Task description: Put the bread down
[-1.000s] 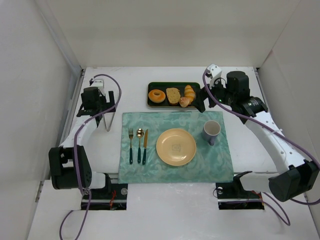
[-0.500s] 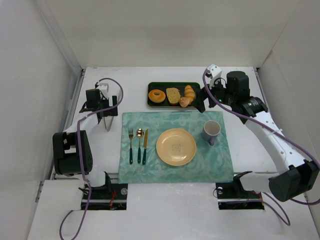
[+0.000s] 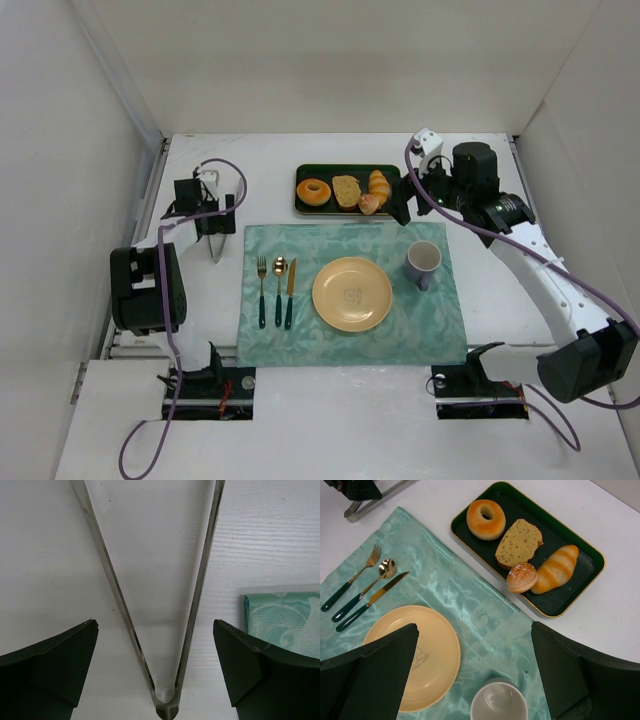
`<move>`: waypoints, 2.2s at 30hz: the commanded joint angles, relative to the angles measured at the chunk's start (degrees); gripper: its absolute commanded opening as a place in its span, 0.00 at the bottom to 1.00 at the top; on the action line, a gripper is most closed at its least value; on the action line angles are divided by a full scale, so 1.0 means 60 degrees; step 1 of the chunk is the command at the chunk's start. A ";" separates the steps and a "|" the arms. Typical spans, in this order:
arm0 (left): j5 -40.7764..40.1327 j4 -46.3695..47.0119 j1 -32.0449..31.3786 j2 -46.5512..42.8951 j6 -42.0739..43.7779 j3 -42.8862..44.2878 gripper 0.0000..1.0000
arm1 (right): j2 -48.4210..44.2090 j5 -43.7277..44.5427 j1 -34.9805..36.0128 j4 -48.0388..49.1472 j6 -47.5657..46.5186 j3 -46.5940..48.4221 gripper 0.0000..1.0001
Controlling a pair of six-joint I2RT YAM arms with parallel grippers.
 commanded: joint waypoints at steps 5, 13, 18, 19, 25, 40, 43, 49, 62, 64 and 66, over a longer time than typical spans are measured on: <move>0.0139 -0.0097 0.0061 0.0545 0.0160 0.0657 1.00 | 0.0003 -0.0147 0.0041 0.0128 -0.0128 0.0359 1.00; 0.0226 -0.0272 0.0061 0.0634 0.0160 0.0657 0.98 | 0.0003 -0.0147 0.0041 0.0128 -0.0128 0.0359 1.00; 0.0226 -0.0476 0.0061 0.0824 0.0261 0.0657 0.92 | -0.0085 -0.0147 0.0041 0.0128 -0.0128 0.0359 1.00; 0.0313 -0.0478 0.0061 0.0940 0.0262 0.0744 0.92 | -0.0085 -0.0147 0.0041 0.0128 -0.0128 0.0359 1.00; 0.0402 -0.0565 0.0061 0.1146 0.0262 0.0745 0.89 | -0.0172 -0.0147 0.0041 0.0128 -0.0128 0.0359 1.00; 0.0490 -0.0829 0.0061 0.1498 0.0262 0.0921 0.53 | -0.0173 -0.0147 0.0041 0.0128 -0.0128 0.0359 1.00; 0.0490 -0.0917 0.0061 0.1498 0.0262 0.0921 0.47 | -0.0173 -0.0147 0.0041 0.0128 -0.0128 0.0359 1.00; 0.0680 -0.0917 0.0061 0.1279 0.0262 0.1009 0.42 | -0.0173 -0.0147 0.0041 0.0128 -0.0128 0.0359 1.00; 0.1310 -0.1093 0.0061 -0.0274 -0.0103 0.1287 0.42 | -0.0173 -0.0147 0.0041 0.0128 -0.0128 0.0359 1.00; 0.1398 -0.1093 0.0061 -0.0493 -0.0104 0.1375 0.41 | -0.0173 -0.0147 0.0041 0.0128 -0.0128 0.0359 1.00; 0.1500 -0.1180 -0.0041 -0.0830 -0.0192 0.1375 0.41 | -0.0173 -0.0045 0.0041 0.0128 -0.0128 0.0359 1.00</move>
